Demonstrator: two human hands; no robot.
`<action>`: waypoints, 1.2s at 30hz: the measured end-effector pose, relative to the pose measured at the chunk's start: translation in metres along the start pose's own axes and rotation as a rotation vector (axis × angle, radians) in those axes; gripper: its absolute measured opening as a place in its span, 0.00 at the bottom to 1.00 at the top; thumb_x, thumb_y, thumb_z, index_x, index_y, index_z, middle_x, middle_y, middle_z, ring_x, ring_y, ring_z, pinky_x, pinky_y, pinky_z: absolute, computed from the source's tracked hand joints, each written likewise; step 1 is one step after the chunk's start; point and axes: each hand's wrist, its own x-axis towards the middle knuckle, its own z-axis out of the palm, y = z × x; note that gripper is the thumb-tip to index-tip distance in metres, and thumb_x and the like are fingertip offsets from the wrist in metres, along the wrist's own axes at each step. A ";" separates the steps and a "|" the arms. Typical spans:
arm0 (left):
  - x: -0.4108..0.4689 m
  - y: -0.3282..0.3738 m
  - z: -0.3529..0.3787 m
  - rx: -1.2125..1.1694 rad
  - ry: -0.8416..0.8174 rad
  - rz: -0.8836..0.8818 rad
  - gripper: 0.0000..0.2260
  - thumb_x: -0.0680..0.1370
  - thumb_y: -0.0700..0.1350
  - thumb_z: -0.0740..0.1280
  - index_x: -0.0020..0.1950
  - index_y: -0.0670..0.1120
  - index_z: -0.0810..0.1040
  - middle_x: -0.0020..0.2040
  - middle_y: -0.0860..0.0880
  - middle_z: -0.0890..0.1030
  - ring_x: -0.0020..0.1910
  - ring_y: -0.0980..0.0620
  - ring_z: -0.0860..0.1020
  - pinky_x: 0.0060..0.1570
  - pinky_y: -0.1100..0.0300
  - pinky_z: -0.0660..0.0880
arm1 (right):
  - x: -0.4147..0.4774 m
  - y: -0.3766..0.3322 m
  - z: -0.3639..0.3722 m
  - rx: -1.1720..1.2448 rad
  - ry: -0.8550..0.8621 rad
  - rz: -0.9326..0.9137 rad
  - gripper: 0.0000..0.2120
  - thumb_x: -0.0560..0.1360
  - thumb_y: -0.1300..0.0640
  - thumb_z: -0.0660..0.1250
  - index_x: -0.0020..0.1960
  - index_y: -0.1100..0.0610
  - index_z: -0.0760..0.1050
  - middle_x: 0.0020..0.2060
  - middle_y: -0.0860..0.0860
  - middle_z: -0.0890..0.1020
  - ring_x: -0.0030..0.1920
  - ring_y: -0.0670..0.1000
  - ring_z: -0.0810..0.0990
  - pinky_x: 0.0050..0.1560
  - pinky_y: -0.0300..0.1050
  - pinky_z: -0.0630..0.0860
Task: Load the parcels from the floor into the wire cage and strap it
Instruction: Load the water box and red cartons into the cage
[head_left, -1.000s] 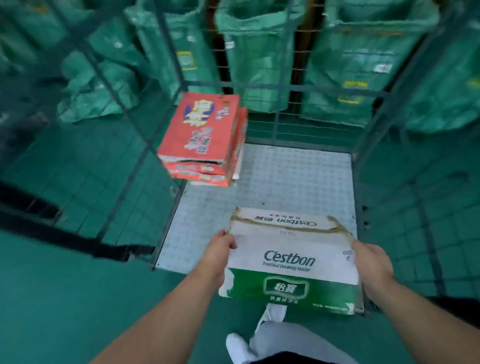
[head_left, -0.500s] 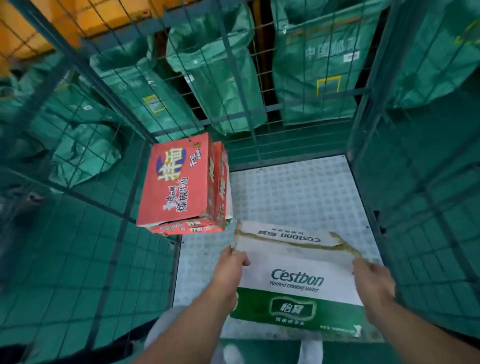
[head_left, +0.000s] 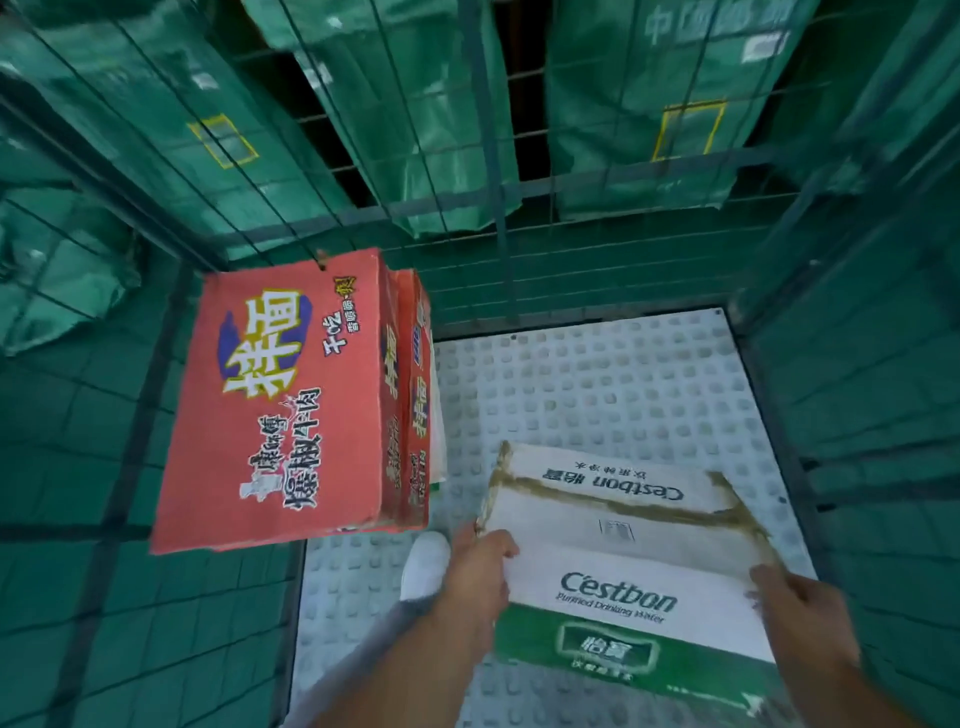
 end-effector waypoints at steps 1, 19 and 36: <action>0.021 0.016 -0.002 0.000 0.006 0.010 0.20 0.73 0.35 0.65 0.63 0.50 0.75 0.44 0.47 0.78 0.41 0.46 0.73 0.34 0.59 0.68 | 0.006 -0.014 0.017 0.011 -0.014 0.020 0.23 0.75 0.44 0.66 0.44 0.66 0.80 0.34 0.64 0.82 0.38 0.63 0.80 0.43 0.57 0.78; 0.218 0.091 0.001 0.422 0.132 0.224 0.30 0.78 0.53 0.68 0.79 0.49 0.64 0.67 0.44 0.78 0.46 0.51 0.81 0.42 0.57 0.82 | 0.015 -0.027 0.258 -0.273 -0.669 0.120 0.08 0.81 0.55 0.66 0.44 0.53 0.79 0.49 0.56 0.84 0.48 0.52 0.81 0.52 0.46 0.80; 0.307 0.092 0.011 0.287 0.106 0.122 0.30 0.77 0.51 0.66 0.79 0.50 0.64 0.71 0.48 0.72 0.66 0.44 0.72 0.63 0.47 0.69 | 0.154 -0.100 0.287 0.090 -0.389 0.001 0.27 0.81 0.55 0.66 0.79 0.50 0.65 0.56 0.49 0.80 0.46 0.49 0.79 0.51 0.46 0.77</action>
